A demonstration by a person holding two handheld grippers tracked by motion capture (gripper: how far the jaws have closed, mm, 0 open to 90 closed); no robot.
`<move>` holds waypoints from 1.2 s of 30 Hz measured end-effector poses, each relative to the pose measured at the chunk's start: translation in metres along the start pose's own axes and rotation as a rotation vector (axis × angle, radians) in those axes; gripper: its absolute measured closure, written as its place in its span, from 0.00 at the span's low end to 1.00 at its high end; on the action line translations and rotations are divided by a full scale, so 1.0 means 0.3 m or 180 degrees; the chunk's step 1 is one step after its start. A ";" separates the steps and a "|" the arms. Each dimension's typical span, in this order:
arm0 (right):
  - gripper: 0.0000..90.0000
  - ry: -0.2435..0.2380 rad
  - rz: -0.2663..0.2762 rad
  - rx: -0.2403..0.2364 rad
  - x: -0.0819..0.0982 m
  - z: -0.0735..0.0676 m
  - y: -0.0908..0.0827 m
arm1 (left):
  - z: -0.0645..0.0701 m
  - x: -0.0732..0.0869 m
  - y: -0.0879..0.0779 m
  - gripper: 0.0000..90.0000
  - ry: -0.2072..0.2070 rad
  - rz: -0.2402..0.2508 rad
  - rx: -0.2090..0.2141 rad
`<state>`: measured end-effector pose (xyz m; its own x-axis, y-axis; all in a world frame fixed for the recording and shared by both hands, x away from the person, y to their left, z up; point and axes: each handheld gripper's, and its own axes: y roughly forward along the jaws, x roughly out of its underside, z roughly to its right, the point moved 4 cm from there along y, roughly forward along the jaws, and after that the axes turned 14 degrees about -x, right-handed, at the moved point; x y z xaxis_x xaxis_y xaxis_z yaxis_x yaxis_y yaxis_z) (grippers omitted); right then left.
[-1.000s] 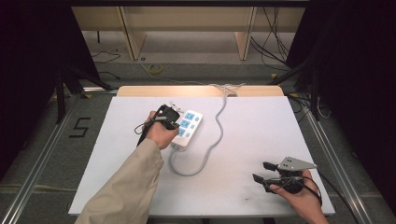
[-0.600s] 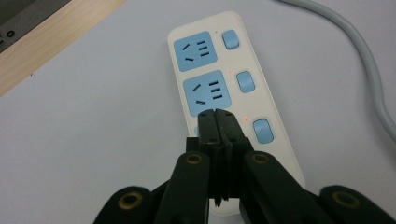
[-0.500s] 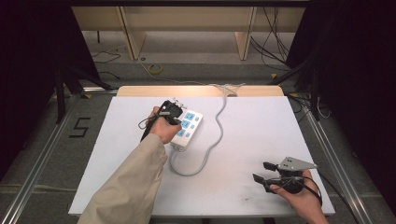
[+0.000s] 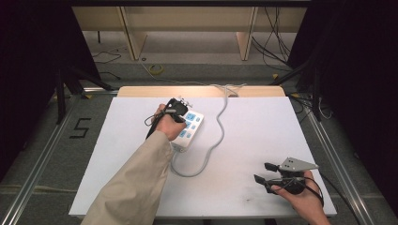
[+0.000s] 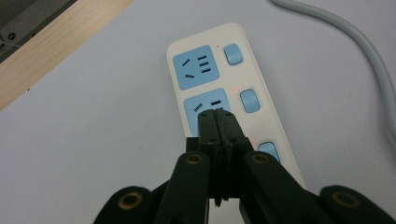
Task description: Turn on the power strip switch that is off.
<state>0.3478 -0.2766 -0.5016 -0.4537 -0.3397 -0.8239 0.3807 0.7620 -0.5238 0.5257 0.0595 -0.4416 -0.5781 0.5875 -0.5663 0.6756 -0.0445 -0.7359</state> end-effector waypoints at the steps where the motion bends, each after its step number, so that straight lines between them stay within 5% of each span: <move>1: 0.38 -0.0001 0.0001 -0.0002 0.000 0.000 0.001 | 0.000 -0.003 0.001 1.00 -0.0001 0.0004 -0.0006; 36: 0.38 0.0002 -0.0020 -0.0001 0.002 0.003 -0.002 | 0.016 -0.092 0.042 1.00 0.0084 0.0026 -0.0015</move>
<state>0.3479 -0.2779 -0.5019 -0.4564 -0.3441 -0.8205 0.3777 0.7600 -0.5289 0.5479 0.0390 -0.4370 -0.5602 0.6083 -0.5622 0.6825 -0.0456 -0.7294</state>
